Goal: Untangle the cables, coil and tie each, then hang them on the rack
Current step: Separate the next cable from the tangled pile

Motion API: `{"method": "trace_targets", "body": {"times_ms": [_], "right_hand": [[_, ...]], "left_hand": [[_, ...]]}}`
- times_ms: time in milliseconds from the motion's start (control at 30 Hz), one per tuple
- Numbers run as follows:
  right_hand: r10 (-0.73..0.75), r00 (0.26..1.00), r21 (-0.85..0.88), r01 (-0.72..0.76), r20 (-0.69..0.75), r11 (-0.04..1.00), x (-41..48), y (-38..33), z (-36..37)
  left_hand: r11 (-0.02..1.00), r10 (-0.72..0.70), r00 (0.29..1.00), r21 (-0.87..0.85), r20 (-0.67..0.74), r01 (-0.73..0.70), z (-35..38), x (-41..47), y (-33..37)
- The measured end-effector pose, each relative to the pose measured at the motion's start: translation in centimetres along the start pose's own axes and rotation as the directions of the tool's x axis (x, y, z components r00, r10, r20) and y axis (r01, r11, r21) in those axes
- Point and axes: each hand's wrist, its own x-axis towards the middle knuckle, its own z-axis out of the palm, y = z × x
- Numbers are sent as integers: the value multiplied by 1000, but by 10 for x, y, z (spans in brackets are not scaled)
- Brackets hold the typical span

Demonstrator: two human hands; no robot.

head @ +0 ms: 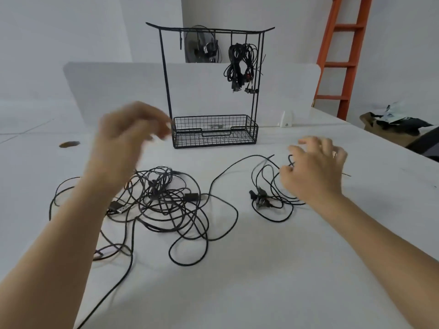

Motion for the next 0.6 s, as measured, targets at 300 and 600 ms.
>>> {"method": "trace_targets", "body": {"times_ms": [300, 600], "right_hand": [[-567, 712, 532, 315, 415, 786, -29, -65, 28], [-559, 698, 497, 326, 446, 804, -10, -80, 49]], "left_hand": [[435, -704, 555, 887, 443, -156, 30, -14, -36], [646, -486, 721, 758, 495, -85, 14, -4, -44]]}}
